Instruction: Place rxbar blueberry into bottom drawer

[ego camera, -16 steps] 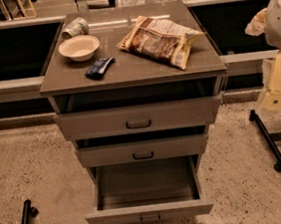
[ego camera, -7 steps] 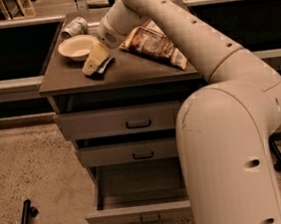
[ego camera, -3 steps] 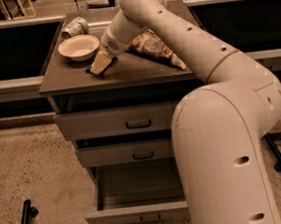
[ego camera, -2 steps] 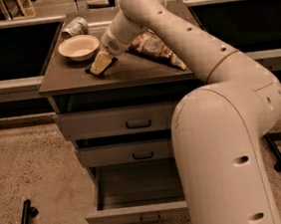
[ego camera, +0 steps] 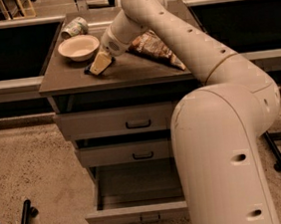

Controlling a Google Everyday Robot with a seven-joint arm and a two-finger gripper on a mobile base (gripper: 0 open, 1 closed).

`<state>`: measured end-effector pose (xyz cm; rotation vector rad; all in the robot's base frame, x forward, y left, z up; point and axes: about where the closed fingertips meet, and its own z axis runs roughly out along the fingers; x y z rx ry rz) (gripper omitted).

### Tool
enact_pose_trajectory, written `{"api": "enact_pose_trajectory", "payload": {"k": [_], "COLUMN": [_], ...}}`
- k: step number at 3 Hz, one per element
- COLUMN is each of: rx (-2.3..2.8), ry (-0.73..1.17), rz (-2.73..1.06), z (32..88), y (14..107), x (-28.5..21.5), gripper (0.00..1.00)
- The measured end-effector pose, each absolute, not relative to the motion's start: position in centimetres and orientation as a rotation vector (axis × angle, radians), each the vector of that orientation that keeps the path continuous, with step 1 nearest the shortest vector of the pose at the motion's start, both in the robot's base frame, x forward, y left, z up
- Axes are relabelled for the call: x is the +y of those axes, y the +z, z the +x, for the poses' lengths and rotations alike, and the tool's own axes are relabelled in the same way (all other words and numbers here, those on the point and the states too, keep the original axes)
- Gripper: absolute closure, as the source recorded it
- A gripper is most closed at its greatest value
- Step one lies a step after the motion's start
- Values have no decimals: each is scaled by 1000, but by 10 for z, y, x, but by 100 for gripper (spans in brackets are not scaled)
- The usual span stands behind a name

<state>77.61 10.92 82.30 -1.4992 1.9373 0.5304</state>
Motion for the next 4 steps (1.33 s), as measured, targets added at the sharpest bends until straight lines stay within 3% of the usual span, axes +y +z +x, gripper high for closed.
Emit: {"api": "enact_pose_trajectory", "payload": {"k": [1,4], "rx": [1908,1784], "ry": [554,589], "rz": [-1515,-1544], "z": [774,772], "y": [825,839], "x": [111,112], "gripper": [99,100]}}
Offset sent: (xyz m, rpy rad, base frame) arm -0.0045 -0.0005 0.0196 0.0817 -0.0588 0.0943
